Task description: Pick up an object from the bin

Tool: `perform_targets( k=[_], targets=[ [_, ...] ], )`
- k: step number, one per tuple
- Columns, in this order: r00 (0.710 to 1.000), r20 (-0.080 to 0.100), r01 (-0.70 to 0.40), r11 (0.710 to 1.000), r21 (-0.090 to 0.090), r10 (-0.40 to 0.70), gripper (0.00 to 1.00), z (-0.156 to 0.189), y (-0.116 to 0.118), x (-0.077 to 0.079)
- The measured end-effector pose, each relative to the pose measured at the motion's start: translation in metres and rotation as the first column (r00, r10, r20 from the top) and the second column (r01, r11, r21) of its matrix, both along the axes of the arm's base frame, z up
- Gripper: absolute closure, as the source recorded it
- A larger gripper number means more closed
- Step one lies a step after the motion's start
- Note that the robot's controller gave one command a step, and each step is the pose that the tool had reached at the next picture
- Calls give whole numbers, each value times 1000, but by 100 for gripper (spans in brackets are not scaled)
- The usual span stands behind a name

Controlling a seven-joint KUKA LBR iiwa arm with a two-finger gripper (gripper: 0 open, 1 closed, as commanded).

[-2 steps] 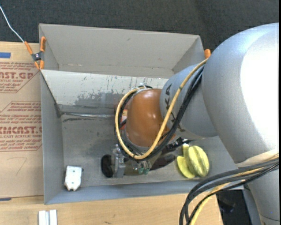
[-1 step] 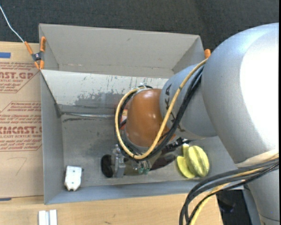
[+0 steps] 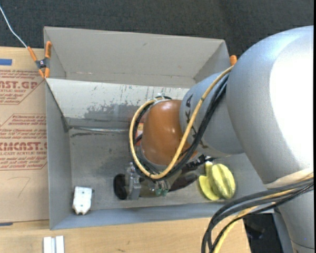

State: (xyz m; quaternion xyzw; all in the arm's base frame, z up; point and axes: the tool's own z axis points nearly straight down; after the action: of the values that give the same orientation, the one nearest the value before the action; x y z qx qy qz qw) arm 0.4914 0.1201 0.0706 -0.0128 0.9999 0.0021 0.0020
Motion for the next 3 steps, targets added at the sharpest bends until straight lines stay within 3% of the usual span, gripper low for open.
perform_targets(
  k=[3],
  targets=[
    [1000,0,0,1000,0,0,100,0,0,0]
  ],
)
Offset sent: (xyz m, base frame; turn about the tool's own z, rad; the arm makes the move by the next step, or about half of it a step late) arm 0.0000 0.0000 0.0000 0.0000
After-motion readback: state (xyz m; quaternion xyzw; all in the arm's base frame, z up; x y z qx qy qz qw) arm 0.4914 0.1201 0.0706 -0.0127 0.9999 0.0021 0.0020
